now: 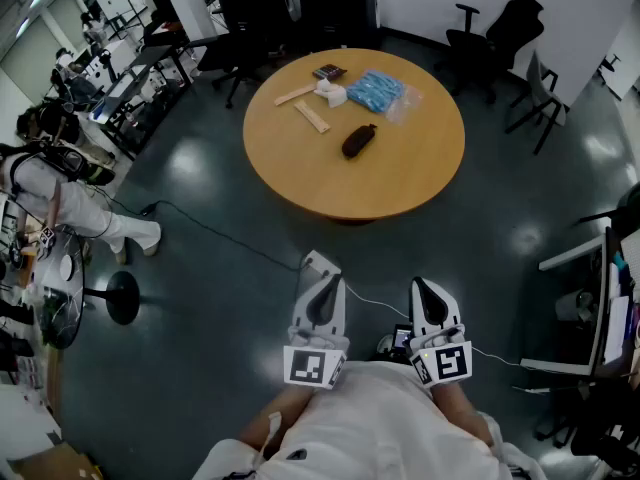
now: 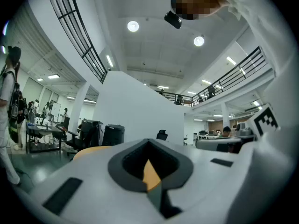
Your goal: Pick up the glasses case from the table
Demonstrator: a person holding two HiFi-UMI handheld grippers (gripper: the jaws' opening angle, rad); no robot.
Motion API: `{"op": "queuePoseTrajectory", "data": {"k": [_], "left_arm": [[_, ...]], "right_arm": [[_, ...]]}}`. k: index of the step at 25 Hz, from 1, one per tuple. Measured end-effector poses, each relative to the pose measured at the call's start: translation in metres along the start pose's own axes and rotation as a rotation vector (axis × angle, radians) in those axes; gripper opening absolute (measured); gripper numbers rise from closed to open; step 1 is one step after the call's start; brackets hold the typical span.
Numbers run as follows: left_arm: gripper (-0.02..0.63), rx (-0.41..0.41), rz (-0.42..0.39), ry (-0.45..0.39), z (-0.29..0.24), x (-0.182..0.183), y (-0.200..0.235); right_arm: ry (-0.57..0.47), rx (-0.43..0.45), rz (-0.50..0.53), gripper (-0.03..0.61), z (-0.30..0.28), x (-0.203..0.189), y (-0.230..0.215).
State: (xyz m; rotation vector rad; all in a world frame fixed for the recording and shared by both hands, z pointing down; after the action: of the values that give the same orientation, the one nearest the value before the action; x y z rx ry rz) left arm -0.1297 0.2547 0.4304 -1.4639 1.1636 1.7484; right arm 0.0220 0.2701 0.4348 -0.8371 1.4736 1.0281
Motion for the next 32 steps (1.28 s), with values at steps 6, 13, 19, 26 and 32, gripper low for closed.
{"op": "queuePoseTrajectory", "data": {"k": [6, 13, 19, 26, 32], "left_arm": [[0.006, 0.01, 0.002, 0.01, -0.003, -0.003, 0.0], [0.006, 0.014, 0.003, 0.03, -0.015, -0.011, -0.004], [0.006, 0.044, -0.005, 0.046, -0.035, -0.021, -0.009], [0.006, 0.102, -0.01, 0.049, -0.068, -0.036, -0.029], [0.006, 0.129, 0.004, 0.076, -0.116, -0.052, -0.026]], "right_arm": [[-0.004, 0.008, -0.005, 0.015, -0.002, 0.0, -0.003], [-0.017, 0.01, -0.027, 0.015, -0.001, -0.003, -0.015], [-0.045, 0.049, -0.016, 0.015, -0.001, -0.004, -0.037], [-0.052, 0.108, -0.03, 0.015, -0.014, -0.019, -0.081], [-0.058, 0.142, -0.04, 0.015, -0.052, -0.025, -0.113]]}}
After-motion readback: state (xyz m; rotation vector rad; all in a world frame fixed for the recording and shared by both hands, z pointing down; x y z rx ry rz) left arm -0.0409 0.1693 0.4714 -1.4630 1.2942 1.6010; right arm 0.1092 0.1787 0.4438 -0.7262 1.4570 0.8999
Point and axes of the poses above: the fingertips, and each gripper's own axes: z backward along the fingers, y to its left, x out of its top, the point moved 1 cm from there along z, backward along the fingers, and after that the axes turned 11 degrees about z, right-handed, at the moved point
